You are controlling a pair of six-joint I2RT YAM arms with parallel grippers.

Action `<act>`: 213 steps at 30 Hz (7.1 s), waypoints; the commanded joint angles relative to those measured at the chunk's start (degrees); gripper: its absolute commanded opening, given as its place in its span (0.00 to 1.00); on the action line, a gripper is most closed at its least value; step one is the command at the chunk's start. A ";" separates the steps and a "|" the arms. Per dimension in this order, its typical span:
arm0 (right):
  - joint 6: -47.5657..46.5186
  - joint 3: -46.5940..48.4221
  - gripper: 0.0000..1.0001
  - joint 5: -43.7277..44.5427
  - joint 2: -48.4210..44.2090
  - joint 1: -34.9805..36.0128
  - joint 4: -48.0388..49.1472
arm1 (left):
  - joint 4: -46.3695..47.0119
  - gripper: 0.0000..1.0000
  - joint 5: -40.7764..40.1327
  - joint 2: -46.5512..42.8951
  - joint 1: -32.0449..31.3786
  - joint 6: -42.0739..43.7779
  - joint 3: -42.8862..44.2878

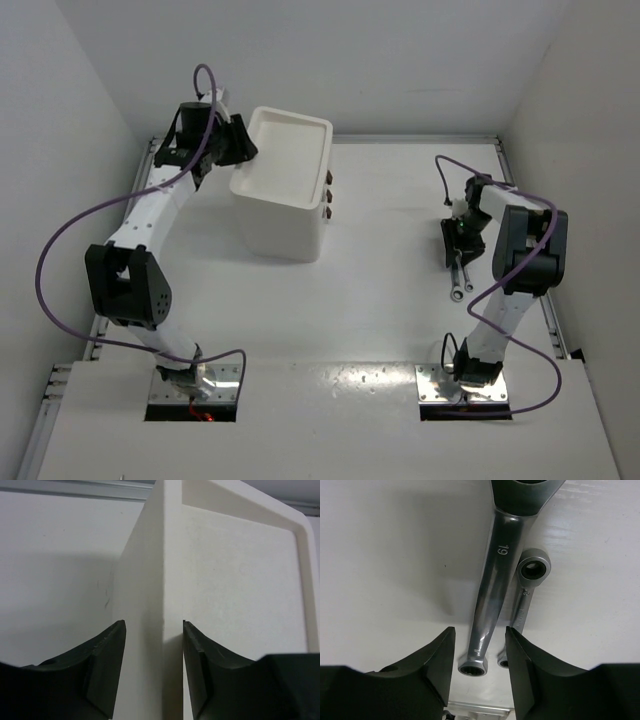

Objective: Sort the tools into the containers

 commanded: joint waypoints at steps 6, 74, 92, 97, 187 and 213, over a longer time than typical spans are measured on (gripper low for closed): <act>0.20 0.23 0.44 -1.15 -1.29 0.46 1.49 | -0.84 0.69 2.39 -0.65 -1.21 -1.54 5.37; 51.00 52.68 0.00 -52.49 2.21 22.95 20.91 | -3.66 0.80 -15.45 -13.57 2.30 -0.13 -11.06; 52.15 63.60 0.00 -54.67 16.29 33.07 25.14 | -4.18 0.93 -20.63 -14.62 6.78 -1.97 -12.20; 47.85 64.13 0.00 -55.38 18.57 34.30 21.19 | -4.18 0.96 -18.70 -15.15 8.98 -2.50 -12.73; -13.33 0.32 0.45 2.28 2.66 -2.08 4.49 | -0.67 0.99 -25.12 -15.42 8.98 2.24 -21.25; -8.06 18.23 0.00 -12.91 0.64 -0.94 -12.11 | -0.67 0.99 -24.06 -13.66 8.98 1.72 -20.11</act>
